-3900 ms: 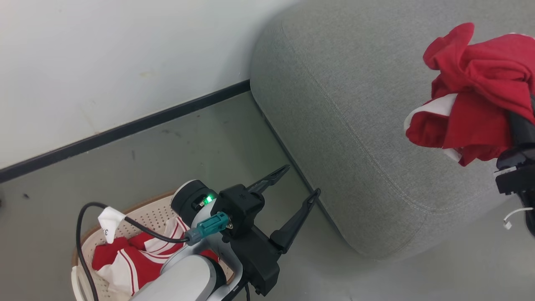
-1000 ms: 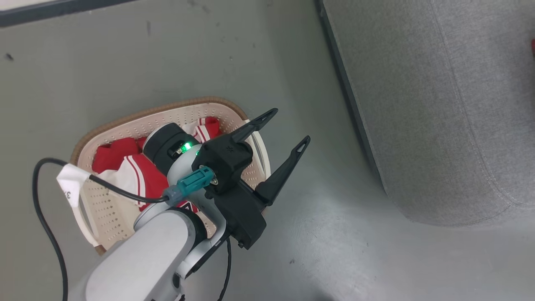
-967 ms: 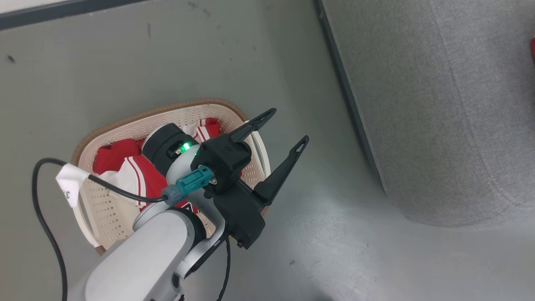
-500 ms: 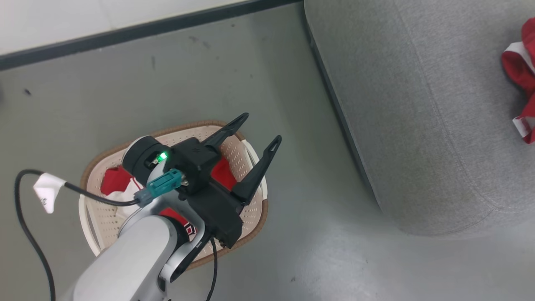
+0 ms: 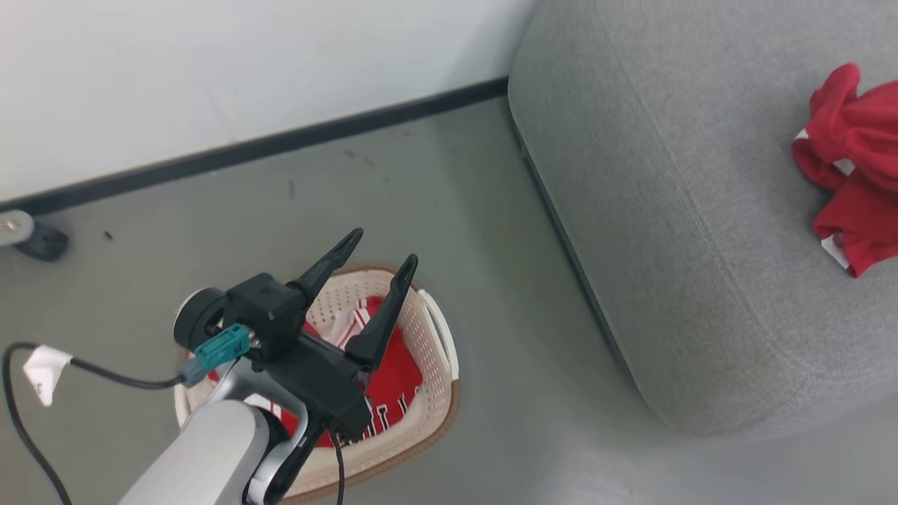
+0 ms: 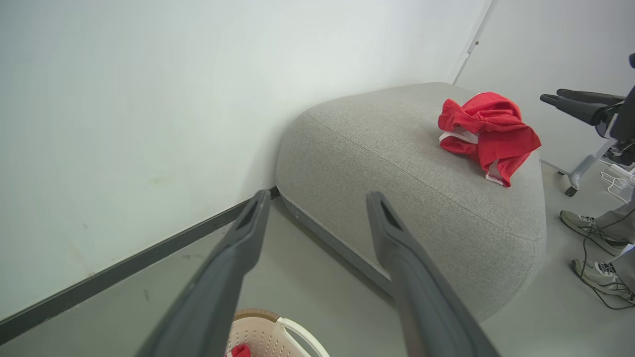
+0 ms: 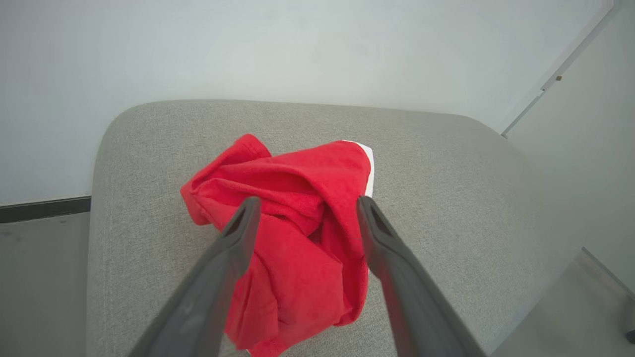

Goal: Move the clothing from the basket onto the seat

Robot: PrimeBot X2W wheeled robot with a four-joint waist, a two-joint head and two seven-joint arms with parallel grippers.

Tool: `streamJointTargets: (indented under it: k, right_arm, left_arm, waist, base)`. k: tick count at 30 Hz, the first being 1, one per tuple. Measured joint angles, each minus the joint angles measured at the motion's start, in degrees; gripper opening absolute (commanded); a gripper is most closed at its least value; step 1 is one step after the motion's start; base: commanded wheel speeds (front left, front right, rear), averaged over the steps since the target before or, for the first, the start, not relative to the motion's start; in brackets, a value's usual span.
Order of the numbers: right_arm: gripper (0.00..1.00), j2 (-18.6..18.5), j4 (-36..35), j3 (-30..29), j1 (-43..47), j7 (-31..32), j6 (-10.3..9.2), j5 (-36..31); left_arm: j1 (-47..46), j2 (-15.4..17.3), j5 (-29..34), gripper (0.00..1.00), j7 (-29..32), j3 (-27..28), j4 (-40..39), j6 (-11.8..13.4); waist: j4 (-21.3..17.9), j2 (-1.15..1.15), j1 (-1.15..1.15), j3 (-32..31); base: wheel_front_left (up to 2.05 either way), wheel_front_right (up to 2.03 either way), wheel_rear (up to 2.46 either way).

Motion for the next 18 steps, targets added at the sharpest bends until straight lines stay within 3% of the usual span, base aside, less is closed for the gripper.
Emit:
streamJointTargets:
  k: [18]
  right_arm:
    - [1.00, 1.7, -19.7, -1.7, 14.1, -0.9, -0.10, 1.7]
  left_arm:
    - [9.1, 0.0, -3.4, 1.00, -5.2, 3.8, -0.1, 3.3]
  waist:
    - [7.4, 0.00, 0.01, -11.9]
  base:
    - [0.00, 0.00, 0.00]
